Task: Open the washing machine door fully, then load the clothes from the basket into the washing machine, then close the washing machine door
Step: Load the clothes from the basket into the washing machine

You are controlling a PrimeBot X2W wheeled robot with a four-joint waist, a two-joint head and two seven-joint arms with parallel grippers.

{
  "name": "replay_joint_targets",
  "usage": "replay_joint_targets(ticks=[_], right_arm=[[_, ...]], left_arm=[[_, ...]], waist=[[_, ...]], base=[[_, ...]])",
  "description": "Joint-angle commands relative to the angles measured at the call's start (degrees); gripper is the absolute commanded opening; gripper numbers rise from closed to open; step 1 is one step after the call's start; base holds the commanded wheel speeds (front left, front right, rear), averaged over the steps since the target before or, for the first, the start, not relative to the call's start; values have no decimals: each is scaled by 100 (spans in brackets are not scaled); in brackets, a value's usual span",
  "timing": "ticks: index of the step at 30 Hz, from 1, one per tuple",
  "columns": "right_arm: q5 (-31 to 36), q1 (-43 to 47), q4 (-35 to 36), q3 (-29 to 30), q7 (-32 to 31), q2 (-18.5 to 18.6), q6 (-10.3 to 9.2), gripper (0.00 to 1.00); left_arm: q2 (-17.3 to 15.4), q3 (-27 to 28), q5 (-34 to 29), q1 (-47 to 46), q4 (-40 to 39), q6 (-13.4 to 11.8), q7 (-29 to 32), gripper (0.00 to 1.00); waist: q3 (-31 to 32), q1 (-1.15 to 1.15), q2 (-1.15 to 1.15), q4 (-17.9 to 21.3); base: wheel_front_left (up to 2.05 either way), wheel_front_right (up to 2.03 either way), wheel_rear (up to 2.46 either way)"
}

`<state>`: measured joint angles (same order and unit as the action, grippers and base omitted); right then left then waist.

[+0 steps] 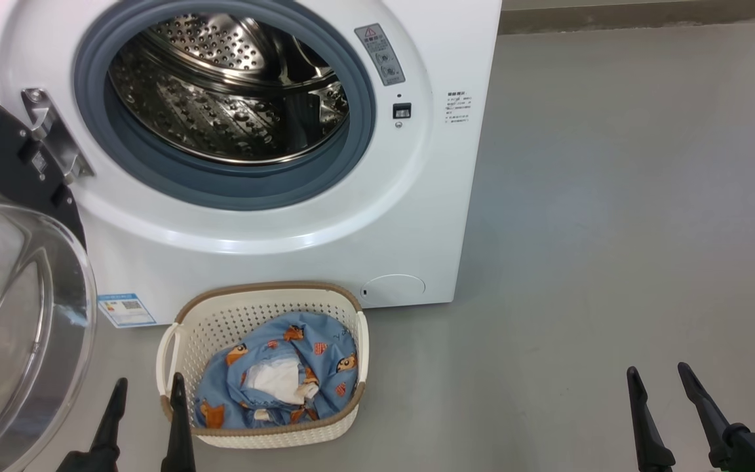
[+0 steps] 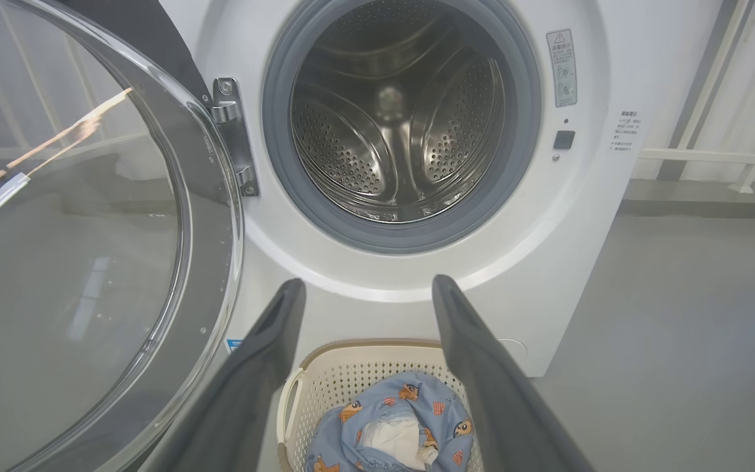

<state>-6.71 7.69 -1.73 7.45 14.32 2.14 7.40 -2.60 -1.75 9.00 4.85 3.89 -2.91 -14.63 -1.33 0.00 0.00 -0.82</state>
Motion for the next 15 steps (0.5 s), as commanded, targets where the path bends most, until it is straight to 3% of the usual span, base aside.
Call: replay_joint_targets(ticks=[1, 15], right_arm=[[26, -85, 137, -159, 68, 74, 9, 100], [-5, -156, 120, -135, 68, 74, 9, 100]], left_arm=[[-28, 202, 68, -101, -90, 30, -37, 100], [-28, 211, -17, -153, -116, -88, -37, 100]], waist=[[-5, 0, 0, -4], [-116, 0, 0, 23]], base=[[94, -94, 0], [119, -119, 0]])
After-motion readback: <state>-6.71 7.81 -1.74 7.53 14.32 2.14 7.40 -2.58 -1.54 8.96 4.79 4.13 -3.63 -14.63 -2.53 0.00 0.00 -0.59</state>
